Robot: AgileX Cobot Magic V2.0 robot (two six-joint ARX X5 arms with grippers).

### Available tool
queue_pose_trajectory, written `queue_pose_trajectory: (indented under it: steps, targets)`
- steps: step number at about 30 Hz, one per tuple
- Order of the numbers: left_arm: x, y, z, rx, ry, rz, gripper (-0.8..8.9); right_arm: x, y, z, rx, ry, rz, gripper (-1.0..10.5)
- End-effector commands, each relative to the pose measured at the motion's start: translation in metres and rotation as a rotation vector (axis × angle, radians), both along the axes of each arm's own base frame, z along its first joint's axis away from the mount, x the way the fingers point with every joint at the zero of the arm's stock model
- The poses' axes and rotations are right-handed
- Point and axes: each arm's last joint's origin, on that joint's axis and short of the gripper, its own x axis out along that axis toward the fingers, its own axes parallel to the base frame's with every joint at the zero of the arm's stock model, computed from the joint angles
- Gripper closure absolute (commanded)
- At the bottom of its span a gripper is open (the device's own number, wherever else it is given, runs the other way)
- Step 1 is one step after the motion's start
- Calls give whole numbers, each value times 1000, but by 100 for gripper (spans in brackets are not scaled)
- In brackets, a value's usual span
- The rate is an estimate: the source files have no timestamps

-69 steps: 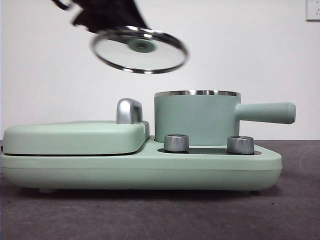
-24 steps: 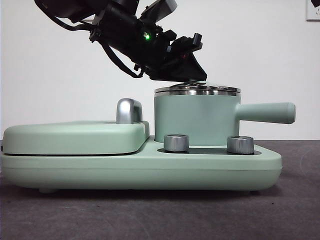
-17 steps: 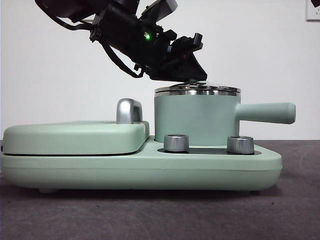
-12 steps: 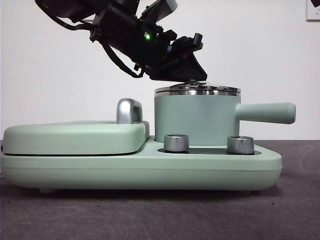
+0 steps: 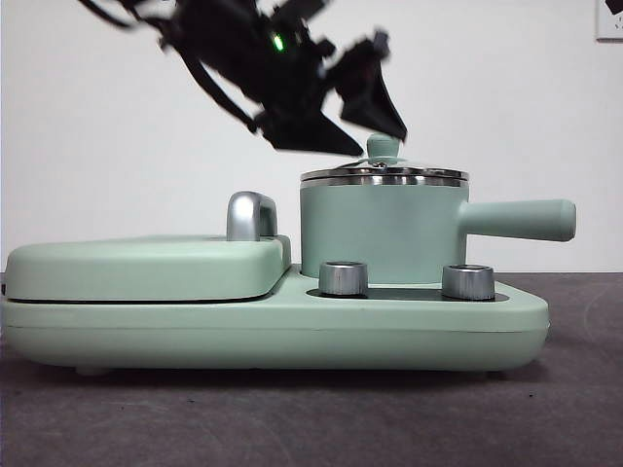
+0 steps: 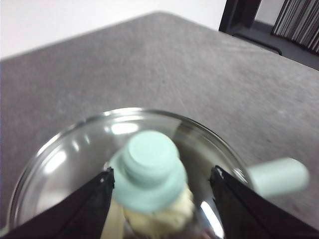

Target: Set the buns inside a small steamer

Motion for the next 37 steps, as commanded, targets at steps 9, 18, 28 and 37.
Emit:
queue_pose_trajectory:
  steps: [9, 18, 28, 37]
  targets:
    - [-50, 60, 59, 91, 167, 59, 497, 2, 5, 1, 26, 26, 60, 568]
    - [-81, 114, 70, 94, 207, 165, 501, 19, 18, -2, 24, 59, 115, 568]
    - [-131, 167, 46, 13, 214, 305, 501, 47, 43, 0, 85, 15, 209, 568]
    - [-157, 183, 49, -61, 200, 350, 501, 53, 60, -2, 104, 2, 283, 568]
